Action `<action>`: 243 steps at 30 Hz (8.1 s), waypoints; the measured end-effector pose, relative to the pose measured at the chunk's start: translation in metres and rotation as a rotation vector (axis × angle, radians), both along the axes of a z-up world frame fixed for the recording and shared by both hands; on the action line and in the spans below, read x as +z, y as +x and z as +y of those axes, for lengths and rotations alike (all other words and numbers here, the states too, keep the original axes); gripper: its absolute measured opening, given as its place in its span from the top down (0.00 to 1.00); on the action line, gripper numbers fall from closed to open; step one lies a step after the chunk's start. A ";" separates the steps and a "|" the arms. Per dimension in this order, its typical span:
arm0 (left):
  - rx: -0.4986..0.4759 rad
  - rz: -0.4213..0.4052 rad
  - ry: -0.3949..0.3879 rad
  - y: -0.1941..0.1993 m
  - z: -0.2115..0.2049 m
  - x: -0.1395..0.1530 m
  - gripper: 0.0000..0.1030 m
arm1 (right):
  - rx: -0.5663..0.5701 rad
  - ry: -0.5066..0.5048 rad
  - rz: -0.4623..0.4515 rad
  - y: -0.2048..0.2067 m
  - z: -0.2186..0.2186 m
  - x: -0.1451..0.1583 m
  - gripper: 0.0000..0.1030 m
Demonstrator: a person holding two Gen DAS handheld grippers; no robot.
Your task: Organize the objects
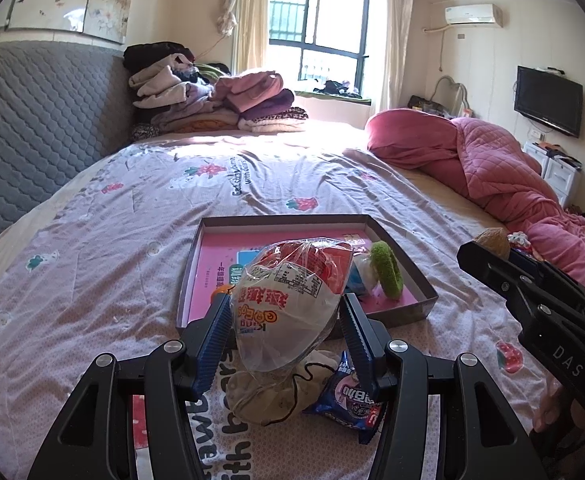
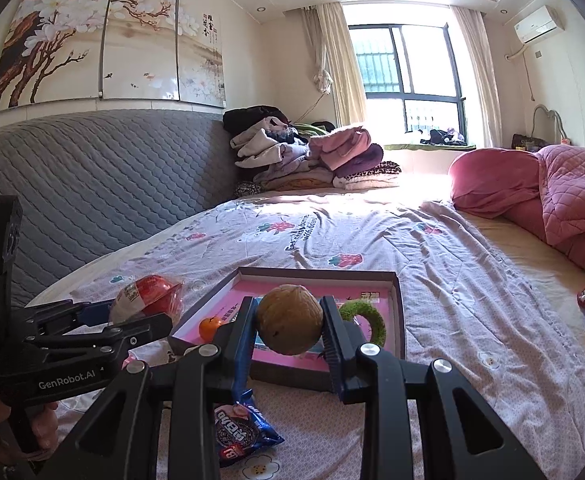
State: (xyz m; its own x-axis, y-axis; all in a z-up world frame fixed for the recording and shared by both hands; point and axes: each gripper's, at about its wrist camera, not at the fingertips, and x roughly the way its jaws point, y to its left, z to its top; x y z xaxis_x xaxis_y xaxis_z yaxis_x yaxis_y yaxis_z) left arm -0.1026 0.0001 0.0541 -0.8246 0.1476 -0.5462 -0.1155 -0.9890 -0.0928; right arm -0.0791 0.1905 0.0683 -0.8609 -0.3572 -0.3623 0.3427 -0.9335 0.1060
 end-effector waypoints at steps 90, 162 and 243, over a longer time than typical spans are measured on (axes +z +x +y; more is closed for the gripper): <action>-0.105 -0.226 -0.065 -0.123 0.077 -0.080 0.45 | -0.088 0.135 -0.321 -0.120 0.024 -0.084 0.69; -0.103 -0.246 -0.082 -0.117 0.077 -0.059 0.30 | -0.136 0.080 -0.369 -0.119 0.044 -0.066 0.59; 0.084 -0.200 0.004 -0.010 -0.036 -0.030 0.24 | 0.143 0.114 -0.218 -0.010 -0.027 -0.047 0.37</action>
State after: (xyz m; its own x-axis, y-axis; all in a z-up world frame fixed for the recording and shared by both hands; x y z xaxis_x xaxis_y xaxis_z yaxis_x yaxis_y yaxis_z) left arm -0.1130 -0.0362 0.0244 -0.7095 0.0855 -0.6995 -0.0114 -0.9939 -0.1099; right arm -0.0888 0.1634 0.0214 -0.7022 -0.4154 -0.5783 0.4521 -0.8876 0.0885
